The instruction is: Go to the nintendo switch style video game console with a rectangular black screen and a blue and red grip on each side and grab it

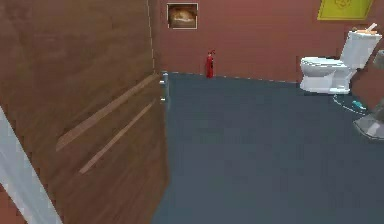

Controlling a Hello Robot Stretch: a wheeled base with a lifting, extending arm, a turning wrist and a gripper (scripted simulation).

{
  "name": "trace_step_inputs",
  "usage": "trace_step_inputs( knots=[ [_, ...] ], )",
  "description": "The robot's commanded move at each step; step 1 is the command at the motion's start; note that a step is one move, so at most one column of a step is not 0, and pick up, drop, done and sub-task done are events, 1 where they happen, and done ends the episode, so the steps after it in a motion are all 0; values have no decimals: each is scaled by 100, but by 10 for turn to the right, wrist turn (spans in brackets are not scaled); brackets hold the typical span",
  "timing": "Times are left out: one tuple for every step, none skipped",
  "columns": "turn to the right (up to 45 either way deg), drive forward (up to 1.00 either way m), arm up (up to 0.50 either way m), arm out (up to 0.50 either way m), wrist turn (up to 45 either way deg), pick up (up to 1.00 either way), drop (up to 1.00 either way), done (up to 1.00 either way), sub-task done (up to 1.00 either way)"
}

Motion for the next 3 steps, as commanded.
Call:
trace_step_inputs(
  knots=[
    [120, 0, 0, 0, 0, 0, 0, 0, 0],
    [30, 0, 0, 0, 0, 0, 0, 0, 0],
    [0, 30, 0, 0, 0, 0, 0, 0, 0]
  ],
)
